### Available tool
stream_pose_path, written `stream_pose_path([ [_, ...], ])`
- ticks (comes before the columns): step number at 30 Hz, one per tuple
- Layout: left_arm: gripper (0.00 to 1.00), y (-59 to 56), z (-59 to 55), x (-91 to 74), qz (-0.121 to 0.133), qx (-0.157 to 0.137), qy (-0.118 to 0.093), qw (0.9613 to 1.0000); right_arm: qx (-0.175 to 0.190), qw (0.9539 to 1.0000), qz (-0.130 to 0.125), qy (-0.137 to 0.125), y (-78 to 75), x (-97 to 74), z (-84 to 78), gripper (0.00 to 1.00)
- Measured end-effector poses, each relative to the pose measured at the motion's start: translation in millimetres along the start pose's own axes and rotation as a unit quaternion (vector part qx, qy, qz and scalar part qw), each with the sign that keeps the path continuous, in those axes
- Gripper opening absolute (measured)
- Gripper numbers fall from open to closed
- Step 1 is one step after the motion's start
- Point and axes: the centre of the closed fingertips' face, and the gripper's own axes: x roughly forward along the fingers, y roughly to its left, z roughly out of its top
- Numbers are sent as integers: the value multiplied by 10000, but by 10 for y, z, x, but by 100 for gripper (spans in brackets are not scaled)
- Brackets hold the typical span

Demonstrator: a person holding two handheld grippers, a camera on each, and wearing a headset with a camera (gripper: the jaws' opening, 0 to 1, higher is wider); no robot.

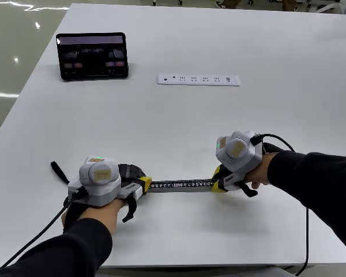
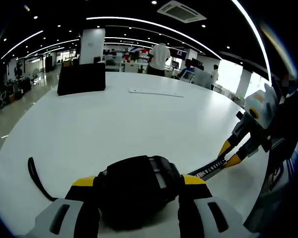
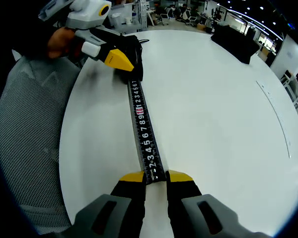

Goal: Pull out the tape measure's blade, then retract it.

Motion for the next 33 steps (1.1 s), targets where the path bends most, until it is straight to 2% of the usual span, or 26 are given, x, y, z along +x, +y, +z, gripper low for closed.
stream_pose_path([
  [17,60,6,-1,6,-30,-21,-7,10000,-54,10000,9,-61,17,108,142,11],
  [19,60,12,-2,0,-59,-40,-59,10000,-46,10000,14,-73,30,123,163,11],
  [33,59,9,-1,-7,-183,-64,-25,9998,-108,9998,85,-161,87,228,335,11],
])
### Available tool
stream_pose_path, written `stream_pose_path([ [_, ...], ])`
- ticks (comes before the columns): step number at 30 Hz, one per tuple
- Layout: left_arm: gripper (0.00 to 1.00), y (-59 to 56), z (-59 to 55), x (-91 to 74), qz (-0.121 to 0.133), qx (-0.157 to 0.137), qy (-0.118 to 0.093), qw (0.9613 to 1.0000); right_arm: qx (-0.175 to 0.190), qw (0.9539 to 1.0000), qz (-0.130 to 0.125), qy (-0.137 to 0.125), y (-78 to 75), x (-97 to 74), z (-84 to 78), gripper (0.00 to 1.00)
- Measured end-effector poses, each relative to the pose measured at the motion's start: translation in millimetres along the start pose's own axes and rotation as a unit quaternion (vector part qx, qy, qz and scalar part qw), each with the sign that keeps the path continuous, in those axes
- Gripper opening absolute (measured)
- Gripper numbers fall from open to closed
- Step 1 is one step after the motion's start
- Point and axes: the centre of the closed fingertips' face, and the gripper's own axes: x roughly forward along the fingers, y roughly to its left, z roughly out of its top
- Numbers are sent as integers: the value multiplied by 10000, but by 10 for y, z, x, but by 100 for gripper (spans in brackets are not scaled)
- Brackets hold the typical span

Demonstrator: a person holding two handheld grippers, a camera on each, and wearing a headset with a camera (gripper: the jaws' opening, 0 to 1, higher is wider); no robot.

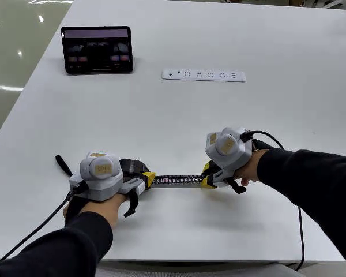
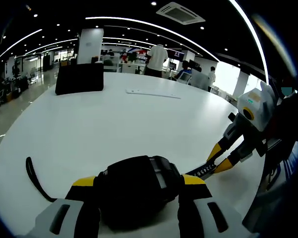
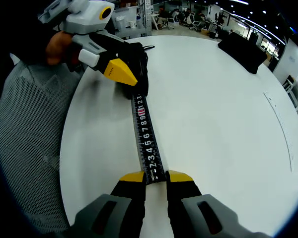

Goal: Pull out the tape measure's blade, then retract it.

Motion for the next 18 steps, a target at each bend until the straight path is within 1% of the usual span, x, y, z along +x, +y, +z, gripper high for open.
stream_pose_path([
  [5,59,2,2,1,-38,-5,0,10000,26,10000,20,-43,17,5,26,11],
  [11,59,1,4,-5,-108,-10,8,9999,6,9997,98,-201,98,84,193,11],
  [14,59,3,4,-2,-116,6,21,9999,-5,9997,102,-231,103,102,255,11],
  [18,59,2,7,-4,-103,-2,35,9999,-11,9997,112,-238,100,117,275,11],
])
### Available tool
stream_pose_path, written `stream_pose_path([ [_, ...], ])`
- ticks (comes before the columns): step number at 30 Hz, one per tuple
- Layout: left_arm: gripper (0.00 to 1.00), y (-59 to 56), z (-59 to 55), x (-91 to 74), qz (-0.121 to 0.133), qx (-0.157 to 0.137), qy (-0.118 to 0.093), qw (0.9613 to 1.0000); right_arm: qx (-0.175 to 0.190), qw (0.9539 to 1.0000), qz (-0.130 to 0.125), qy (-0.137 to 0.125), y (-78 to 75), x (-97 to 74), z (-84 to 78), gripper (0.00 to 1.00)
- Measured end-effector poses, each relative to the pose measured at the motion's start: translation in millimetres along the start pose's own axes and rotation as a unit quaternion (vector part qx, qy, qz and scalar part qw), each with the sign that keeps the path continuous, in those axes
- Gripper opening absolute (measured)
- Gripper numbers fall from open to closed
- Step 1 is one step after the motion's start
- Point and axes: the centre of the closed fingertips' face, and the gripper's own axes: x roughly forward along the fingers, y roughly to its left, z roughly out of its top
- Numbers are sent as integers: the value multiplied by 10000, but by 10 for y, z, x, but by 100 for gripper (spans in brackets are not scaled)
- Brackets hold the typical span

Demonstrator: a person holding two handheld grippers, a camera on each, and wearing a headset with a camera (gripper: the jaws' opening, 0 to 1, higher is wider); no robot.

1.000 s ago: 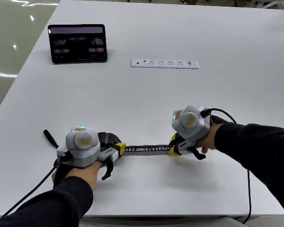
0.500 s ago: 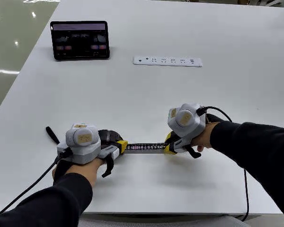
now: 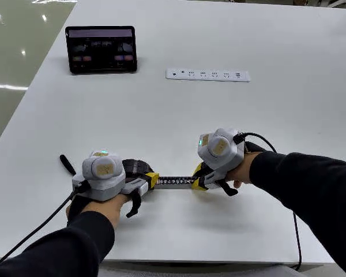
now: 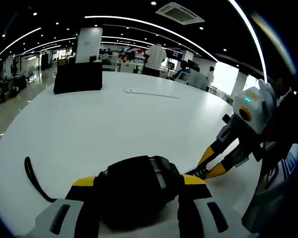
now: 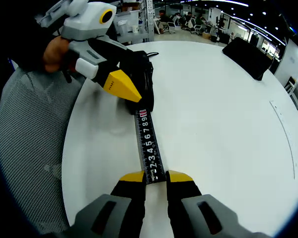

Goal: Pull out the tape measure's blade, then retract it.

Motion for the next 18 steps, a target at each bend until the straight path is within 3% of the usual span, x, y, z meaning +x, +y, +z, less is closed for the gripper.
stream_pose_path([
  [18,59,-1,-4,-6,-12,-37,17,10000,-148,9997,-7,-195,39,112,203,11],
])
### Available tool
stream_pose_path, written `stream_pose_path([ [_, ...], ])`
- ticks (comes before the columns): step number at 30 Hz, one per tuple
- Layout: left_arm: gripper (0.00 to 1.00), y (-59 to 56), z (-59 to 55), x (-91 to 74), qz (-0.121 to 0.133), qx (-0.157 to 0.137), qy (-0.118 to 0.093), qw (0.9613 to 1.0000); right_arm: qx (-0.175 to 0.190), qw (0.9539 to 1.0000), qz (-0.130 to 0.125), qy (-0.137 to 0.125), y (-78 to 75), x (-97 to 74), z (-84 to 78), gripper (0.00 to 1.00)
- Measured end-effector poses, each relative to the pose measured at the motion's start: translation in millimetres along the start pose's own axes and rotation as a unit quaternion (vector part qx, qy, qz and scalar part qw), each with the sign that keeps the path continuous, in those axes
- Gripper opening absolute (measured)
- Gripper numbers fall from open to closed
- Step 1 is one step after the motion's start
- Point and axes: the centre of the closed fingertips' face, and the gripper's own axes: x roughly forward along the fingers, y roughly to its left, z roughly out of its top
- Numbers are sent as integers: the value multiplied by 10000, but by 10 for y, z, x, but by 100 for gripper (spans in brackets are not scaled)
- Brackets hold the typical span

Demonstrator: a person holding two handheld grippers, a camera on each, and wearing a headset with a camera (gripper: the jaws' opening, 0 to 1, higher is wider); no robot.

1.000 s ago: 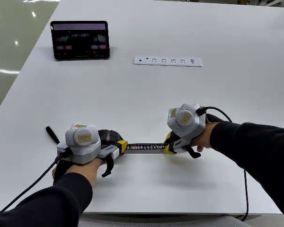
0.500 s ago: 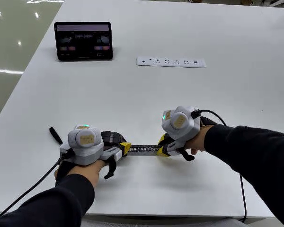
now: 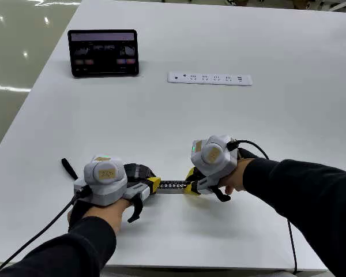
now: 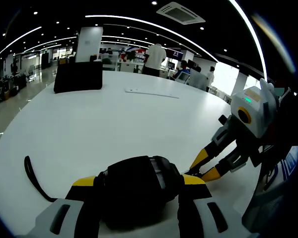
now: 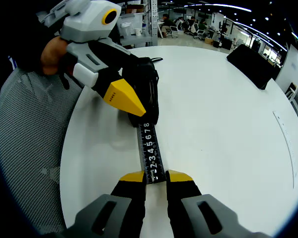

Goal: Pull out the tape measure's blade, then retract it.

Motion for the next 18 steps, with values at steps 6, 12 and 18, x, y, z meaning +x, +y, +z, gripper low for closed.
stream_pose_path([
  [6,59,4,1,-2,7,-23,-15,10000,65,9999,4,-127,9,28,56,11],
  [12,59,4,2,-4,2,-65,-25,10000,68,9998,34,-209,32,76,126,11],
  [18,59,5,-2,-6,-6,-81,-1,10000,7,9994,47,-335,65,147,260,11],
])
